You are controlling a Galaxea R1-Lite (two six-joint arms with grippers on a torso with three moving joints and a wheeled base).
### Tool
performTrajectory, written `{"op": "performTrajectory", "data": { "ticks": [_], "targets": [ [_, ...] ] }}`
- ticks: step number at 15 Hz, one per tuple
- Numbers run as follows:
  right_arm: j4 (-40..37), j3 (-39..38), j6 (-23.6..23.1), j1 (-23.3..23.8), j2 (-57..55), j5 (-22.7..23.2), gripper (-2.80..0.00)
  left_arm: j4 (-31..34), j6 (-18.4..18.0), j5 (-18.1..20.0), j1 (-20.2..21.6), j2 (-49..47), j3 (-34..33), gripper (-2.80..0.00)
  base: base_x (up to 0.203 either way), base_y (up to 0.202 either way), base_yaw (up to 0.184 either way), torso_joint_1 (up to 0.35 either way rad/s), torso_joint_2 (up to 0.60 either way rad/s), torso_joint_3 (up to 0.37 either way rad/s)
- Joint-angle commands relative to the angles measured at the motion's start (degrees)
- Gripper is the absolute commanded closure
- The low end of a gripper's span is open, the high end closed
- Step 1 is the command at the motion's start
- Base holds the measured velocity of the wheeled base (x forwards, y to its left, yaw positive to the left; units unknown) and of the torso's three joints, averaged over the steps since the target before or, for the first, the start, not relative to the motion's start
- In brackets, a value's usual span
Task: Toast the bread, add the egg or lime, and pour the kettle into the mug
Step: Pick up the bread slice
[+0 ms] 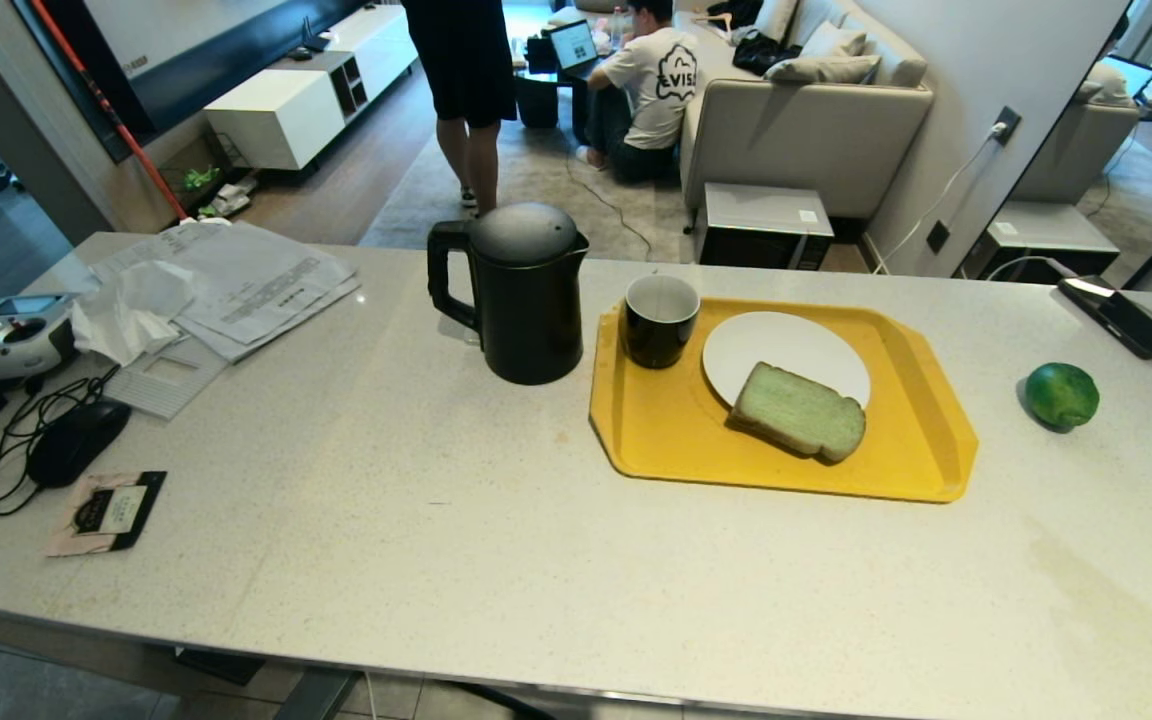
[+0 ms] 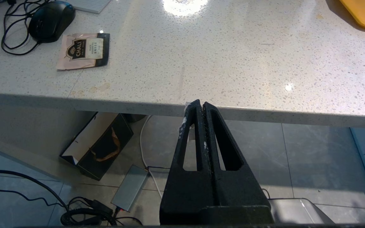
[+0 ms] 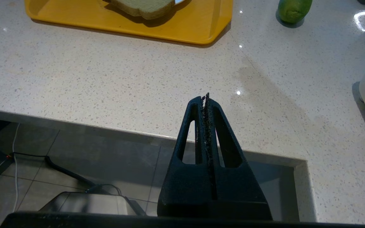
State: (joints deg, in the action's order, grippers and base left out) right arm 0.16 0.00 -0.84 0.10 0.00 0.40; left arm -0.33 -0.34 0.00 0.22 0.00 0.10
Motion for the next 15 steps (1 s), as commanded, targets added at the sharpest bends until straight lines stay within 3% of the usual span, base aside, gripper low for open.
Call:
{"op": "performTrajectory", "data": {
  "ticks": [1, 15],
  "targets": [
    [0.0, 0.0, 0.0, 0.0, 0.0, 0.0, 0.00, 0.0, 0.0, 0.0, 0.0, -0.1, 0.0, 0.00, 0.000, 0.000, 0.000, 0.000, 0.00, 0.000],
    [0.1, 0.0, -0.1, 0.0, 0.0, 0.0, 0.00, 0.0, 0.0, 0.0, 0.0, -0.1, 0.0, 0.00, 0.000, 0.000, 0.000, 0.000, 0.00, 0.000]
  ]
}}
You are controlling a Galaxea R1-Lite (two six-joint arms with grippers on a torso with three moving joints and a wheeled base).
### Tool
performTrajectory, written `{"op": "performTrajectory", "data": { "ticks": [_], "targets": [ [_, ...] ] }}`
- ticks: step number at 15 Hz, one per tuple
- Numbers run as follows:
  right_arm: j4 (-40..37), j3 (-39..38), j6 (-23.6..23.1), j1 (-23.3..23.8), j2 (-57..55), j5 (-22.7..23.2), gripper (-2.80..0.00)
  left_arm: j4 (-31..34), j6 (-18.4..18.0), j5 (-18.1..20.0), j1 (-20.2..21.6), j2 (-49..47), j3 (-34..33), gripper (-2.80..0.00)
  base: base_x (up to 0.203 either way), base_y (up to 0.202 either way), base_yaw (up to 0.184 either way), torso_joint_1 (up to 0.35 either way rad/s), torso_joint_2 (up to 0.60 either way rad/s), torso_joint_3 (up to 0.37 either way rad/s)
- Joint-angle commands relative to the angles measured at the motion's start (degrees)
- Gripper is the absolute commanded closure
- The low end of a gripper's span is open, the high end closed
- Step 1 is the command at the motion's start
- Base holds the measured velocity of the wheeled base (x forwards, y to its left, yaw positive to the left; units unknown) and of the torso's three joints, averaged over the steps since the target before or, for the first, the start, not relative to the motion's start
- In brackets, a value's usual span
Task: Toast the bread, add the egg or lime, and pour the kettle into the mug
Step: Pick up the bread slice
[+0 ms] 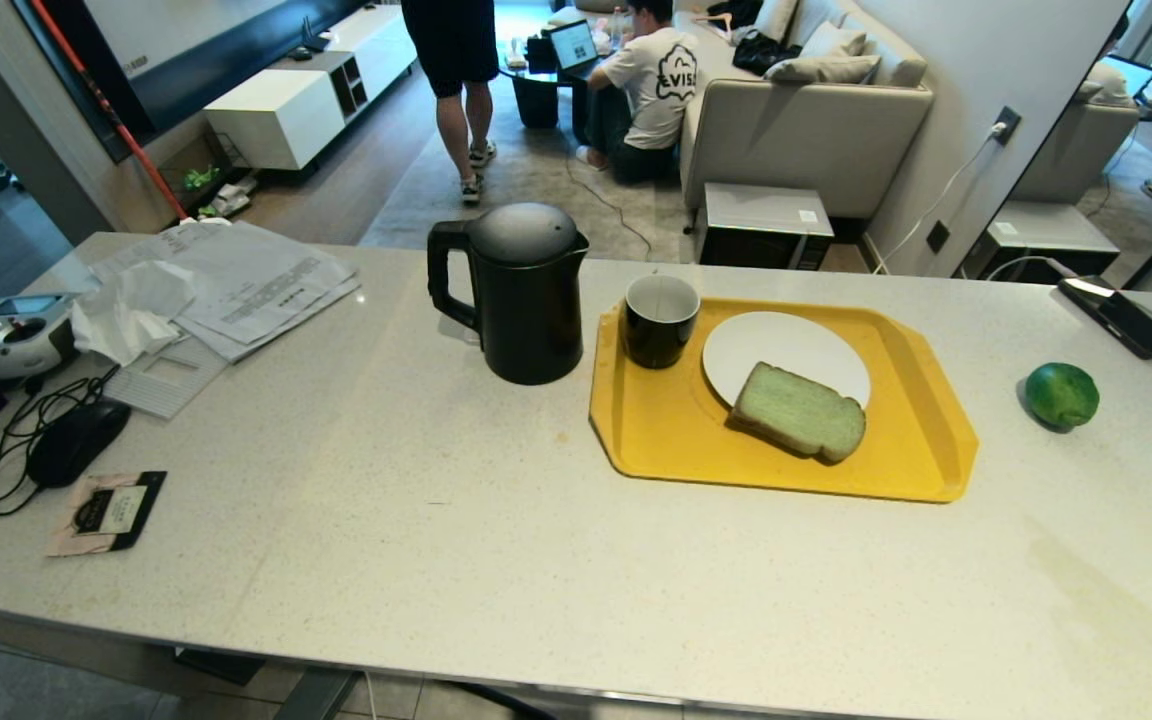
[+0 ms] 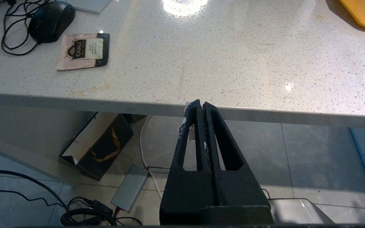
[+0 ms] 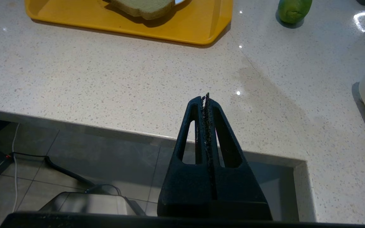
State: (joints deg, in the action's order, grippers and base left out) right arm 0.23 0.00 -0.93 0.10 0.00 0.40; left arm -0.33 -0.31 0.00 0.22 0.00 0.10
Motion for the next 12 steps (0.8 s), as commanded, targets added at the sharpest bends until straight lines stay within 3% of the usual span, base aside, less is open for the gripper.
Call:
{"op": "performTrajectory", "data": {
  "ticks": [1, 12],
  "targets": [
    [0.0, 0.0, 0.0, 0.0, 0.0, 0.0, 0.00, 0.0, 0.0, 0.0, 0.0, -0.1, 0.0, 0.00, 0.000, 0.000, 0.000, 0.000, 0.00, 0.000],
    [0.0, 0.0, 0.0, 0.0, -0.1, 0.0, 0.00, 0.0, 0.0, 0.0, 0.0, -0.1, 0.0, 0.00, 0.000, 0.000, 0.000, 0.000, 0.00, 0.000]
  ]
}}
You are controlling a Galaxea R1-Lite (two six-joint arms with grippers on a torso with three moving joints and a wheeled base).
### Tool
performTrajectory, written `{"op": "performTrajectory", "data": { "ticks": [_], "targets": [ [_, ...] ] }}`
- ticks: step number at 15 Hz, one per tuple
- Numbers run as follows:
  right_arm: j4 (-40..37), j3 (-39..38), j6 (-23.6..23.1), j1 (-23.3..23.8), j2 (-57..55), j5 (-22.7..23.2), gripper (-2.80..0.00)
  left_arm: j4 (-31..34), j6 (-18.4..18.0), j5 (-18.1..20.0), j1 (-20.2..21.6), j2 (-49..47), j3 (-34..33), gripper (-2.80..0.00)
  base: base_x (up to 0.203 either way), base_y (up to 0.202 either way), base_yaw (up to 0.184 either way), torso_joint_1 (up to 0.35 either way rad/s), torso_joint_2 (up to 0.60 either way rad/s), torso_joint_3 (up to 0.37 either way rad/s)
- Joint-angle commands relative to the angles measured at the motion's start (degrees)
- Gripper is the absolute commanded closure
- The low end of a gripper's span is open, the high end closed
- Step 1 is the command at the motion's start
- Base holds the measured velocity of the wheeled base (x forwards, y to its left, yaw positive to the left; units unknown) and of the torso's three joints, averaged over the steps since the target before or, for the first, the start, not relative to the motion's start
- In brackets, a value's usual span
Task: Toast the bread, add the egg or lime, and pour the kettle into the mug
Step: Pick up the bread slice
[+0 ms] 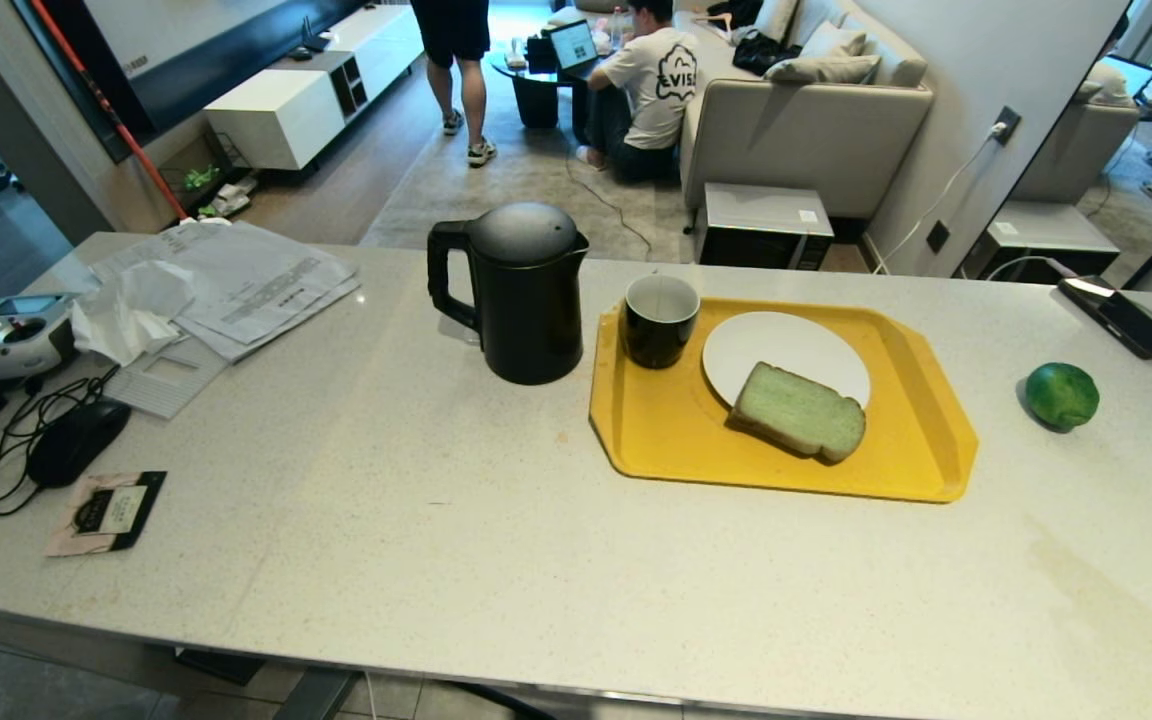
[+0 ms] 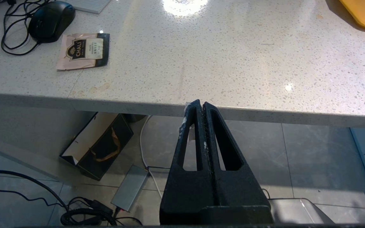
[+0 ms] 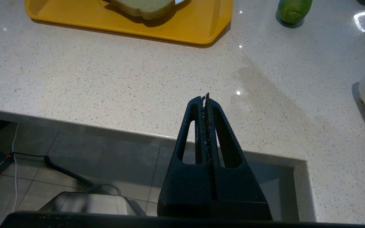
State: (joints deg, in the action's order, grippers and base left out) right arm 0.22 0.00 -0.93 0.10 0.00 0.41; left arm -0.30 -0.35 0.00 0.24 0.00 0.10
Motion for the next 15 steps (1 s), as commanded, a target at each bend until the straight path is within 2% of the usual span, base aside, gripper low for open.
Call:
{"op": "performTrajectory", "data": {
  "ticks": [1, 6, 9, 12, 13, 15],
  "targets": [
    [0.0, 0.0, 0.0, 0.0, 0.0, 0.0, 0.00, 0.0, 0.0, 0.0, 0.0, -0.1, 0.0, 0.00, 0.000, 0.000, 0.000, 0.000, 0.00, 0.000],
    [-0.1, 0.0, 0.0, 0.0, 0.0, 0.0, 0.00, 0.0, 0.0, 0.0, 0.0, -0.1, 0.0, 0.00, 0.000, 0.000, 0.000, 0.000, 0.00, 0.000],
    [0.0, 1.2, 0.1, 0.0, -5.3, 0.0, 0.00, 0.0, 0.0, 0.0, 0.0, -0.1, 0.0, 0.00, 0.000, 0.000, 0.000, 0.000, 0.00, 0.000],
    [-0.3, 8.4, 0.0, -1.3, -15.3, 0.9, 0.00, 0.0, 0.0, 0.0, 0.0, -0.1, 0.0, 0.00, 0.000, 0.000, 0.000, 0.000, 0.00, 0.000],
    [-1.1, 12.3, 0.0, -1.7, -19.4, 1.8, 0.00, 0.0, 0.0, 0.0, 0.0, -0.1, 0.0, 0.00, 0.000, 0.000, 0.000, 0.000, 0.00, 0.000],
    [-7.3, 24.5, 0.1, -2.4, -26.3, 4.3, 0.00, 0.0, 0.0, 0.0, 0.0, -0.1, 0.0, 0.00, 0.000, 0.000, 0.000, 0.000, 0.00, 0.000]
  ]
}}
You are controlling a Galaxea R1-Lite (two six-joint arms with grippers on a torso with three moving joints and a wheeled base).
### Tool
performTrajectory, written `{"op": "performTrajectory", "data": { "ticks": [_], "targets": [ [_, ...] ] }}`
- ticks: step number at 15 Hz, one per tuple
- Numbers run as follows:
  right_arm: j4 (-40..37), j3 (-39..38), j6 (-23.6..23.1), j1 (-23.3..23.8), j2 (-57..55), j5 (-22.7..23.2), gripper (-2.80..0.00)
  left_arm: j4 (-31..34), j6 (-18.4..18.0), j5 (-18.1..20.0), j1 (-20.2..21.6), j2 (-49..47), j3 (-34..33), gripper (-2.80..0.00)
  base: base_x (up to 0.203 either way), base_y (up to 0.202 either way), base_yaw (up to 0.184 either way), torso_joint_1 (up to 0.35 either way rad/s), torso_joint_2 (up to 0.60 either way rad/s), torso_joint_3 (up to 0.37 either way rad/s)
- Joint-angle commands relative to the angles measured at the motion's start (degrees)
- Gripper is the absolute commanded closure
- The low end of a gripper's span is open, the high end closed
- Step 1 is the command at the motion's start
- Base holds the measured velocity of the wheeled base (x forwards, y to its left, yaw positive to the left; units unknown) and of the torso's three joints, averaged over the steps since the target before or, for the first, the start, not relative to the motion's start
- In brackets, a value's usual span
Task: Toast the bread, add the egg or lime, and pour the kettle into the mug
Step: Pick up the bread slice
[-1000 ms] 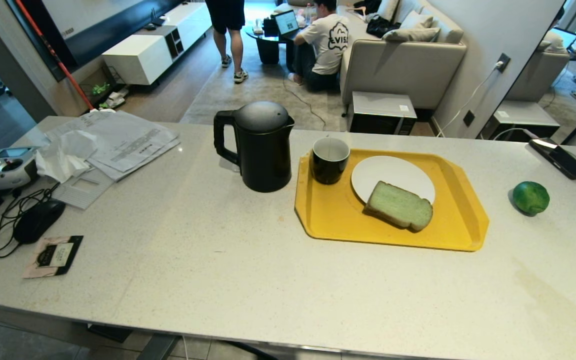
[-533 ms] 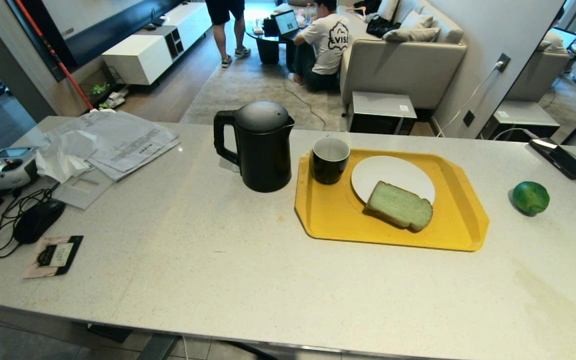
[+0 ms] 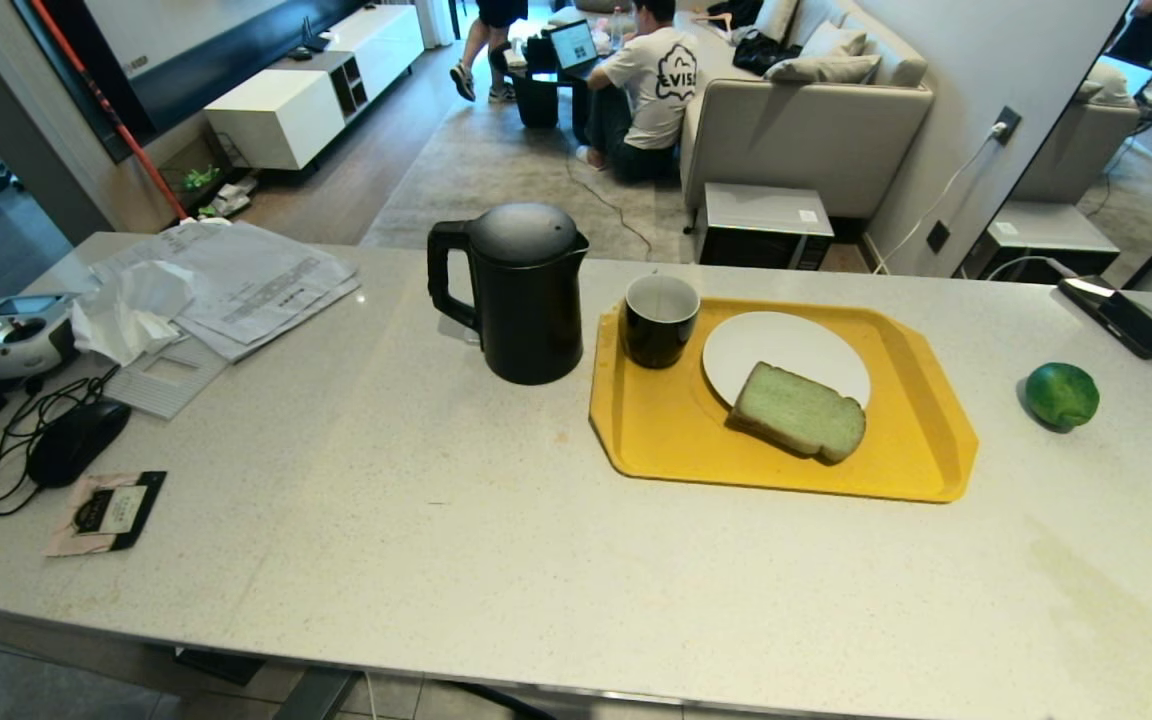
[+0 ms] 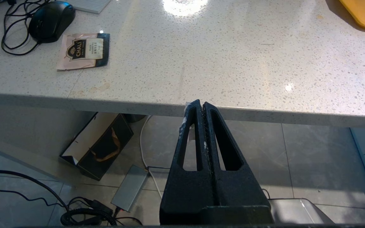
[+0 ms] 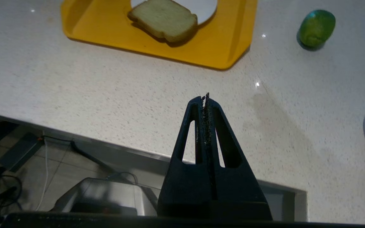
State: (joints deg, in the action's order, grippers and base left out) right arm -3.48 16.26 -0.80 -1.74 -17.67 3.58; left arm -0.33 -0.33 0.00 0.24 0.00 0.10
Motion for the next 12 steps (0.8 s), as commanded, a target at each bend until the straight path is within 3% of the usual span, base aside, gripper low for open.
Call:
{"op": "performTrajectory", "data": {
  "ticks": [1, 4, 7, 10, 12],
  "targets": [
    [-9.2, 15.4, 0.1, -0.9, -12.2, 3.2, 0.00, 0.0, 0.0, 0.0, 0.0, -0.1, 0.0, 0.00, 0.000, 0.000, 0.000, 0.000, 0.00, 0.000],
    [-29.7, 34.9, 0.1, -1.6, -23.9, 9.6, 0.00, 0.0, 0.0, 0.0, 0.0, -0.1, 0.0, 0.00, 0.000, 0.000, 0.000, 0.000, 0.00, 0.000],
    [-47.9, 50.1, 0.2, -1.9, -36.1, 12.4, 0.00, 0.0, 0.0, 0.0, 0.0, -0.1, 0.0, 0.00, 0.000, 0.000, 0.000, 0.000, 0.00, 0.000],
    [-54.8, 57.2, 2.1, -2.2, -46.7, 13.2, 0.00, 0.0, 0.0, 0.0, 0.0, -0.1, 0.0, 0.00, 0.000, 0.000, 0.000, 0.000, 0.00, 0.000],
    [-55.7, 60.4, 7.5, -2.5, -53.5, 13.6, 0.00, 0.0, 0.0, 0.0, 0.0, -0.1, 0.0, 0.00, 0.000, 0.000, 0.000, 0.000, 0.00, 0.000]
  ]
}}
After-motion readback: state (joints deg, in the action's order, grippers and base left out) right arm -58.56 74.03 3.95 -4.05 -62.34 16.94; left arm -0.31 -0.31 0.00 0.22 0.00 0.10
